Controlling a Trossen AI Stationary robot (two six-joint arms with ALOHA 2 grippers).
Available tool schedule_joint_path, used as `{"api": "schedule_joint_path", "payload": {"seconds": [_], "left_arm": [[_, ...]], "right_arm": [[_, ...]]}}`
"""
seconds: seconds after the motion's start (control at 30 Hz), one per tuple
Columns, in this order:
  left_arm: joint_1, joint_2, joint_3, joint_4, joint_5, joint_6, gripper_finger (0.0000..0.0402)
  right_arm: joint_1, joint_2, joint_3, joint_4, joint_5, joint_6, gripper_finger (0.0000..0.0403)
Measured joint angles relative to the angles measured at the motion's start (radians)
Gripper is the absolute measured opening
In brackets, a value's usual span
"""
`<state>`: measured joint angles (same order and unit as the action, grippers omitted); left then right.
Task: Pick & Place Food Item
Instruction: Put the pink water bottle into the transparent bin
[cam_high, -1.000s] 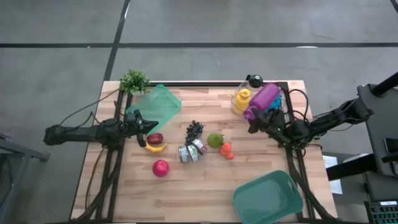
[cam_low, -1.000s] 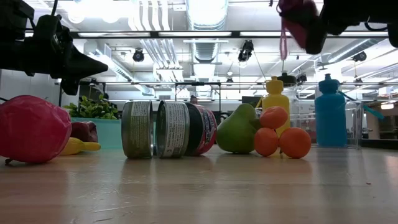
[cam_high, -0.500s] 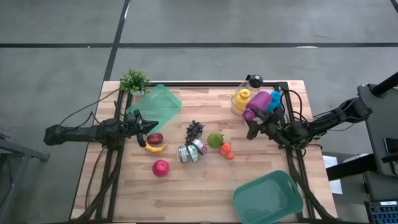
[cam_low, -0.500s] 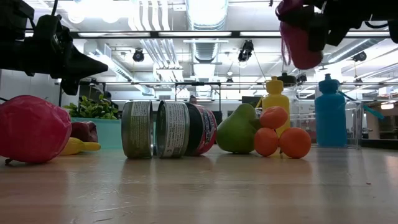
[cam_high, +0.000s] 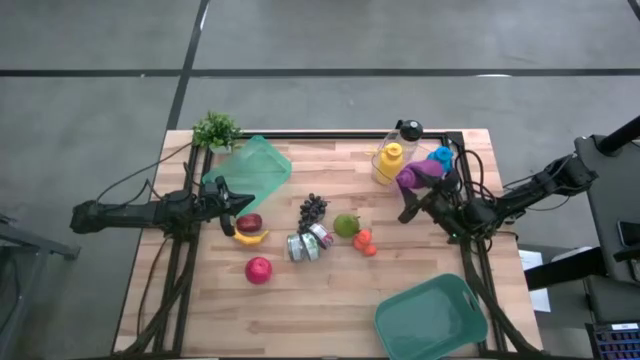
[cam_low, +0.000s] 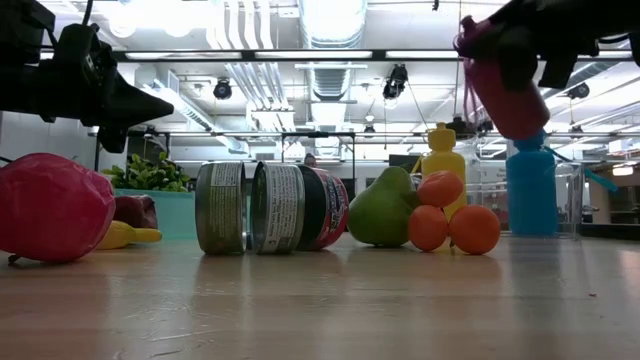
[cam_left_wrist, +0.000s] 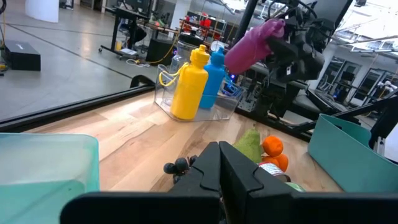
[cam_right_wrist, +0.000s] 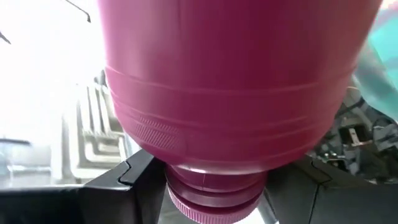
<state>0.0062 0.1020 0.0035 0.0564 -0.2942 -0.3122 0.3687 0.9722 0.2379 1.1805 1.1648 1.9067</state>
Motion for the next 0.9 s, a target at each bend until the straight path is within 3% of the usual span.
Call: {"api": "schedule_joint_path", "payload": {"seconds": [0.43, 0.9], "left_arm": [[0.0, 0.0, 0.0, 0.0, 0.0, 0.0, 0.0001], [0.0, 0.0, 0.0, 0.0, 0.0, 0.0, 0.0001]], "right_arm": [[-0.005, 0.007, -0.02, -0.033, 0.152, 0.205, 0.0216], [-0.038, 0.029, -0.081, -0.04, 0.18, 0.26, 0.0216]]}}
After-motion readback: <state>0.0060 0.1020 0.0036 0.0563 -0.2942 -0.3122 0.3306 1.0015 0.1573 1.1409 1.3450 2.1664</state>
